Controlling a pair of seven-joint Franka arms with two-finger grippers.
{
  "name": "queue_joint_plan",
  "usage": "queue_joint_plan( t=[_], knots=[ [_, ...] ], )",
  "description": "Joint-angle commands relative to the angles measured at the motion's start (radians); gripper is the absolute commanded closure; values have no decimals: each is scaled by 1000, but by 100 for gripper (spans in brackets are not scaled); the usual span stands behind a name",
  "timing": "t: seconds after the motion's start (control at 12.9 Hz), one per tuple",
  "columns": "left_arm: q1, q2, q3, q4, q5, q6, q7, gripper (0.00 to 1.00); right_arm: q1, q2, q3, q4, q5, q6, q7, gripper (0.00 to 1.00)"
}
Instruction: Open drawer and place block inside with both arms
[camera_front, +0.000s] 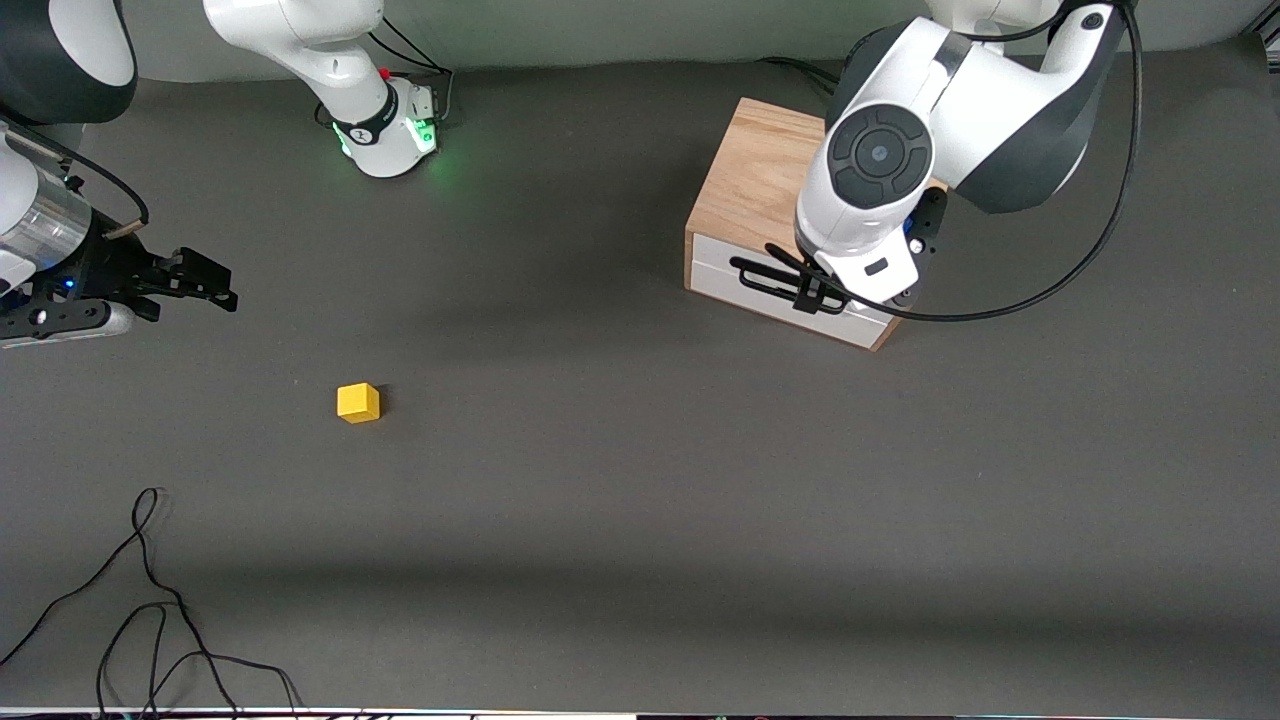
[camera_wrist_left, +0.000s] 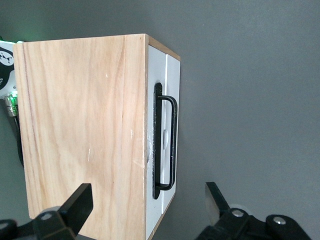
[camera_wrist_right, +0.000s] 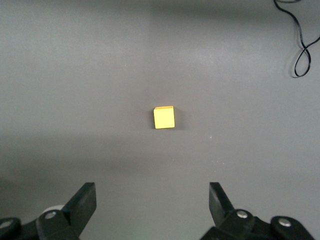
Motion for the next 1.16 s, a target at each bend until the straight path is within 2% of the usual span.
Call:
queue_joint_plan(
  t=[0.0,0.39,1.09],
  knots=[
    [-8,41,11,-5,-12,33,17,0,8,-14,-4,-2,-12,-2,-24,0],
    [-10,130,11,-25,1,147,17,0,8,-17,-4,3,-10,-16,-24,0],
    [-14,150,12,-163,46,323,18,0,9,-18,-2,1,-10,-16,-24,0]
  ],
)
